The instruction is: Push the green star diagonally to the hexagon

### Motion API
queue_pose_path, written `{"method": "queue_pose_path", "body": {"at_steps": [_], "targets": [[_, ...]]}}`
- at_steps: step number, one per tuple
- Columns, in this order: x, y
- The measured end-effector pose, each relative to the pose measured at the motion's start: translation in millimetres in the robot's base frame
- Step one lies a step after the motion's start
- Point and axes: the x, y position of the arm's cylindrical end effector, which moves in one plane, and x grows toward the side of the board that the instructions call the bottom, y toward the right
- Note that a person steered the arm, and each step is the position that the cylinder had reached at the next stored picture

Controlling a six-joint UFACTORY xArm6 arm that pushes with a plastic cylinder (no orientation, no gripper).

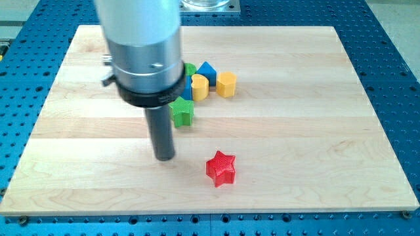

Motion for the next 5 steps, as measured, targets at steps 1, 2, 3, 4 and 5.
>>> {"method": "queue_pose_path", "body": {"at_steps": [1,2,3,4,5], "targets": [[-3,-5],[-11,-5],[-13,-2],[-30,-7],[-28,-7]]}}
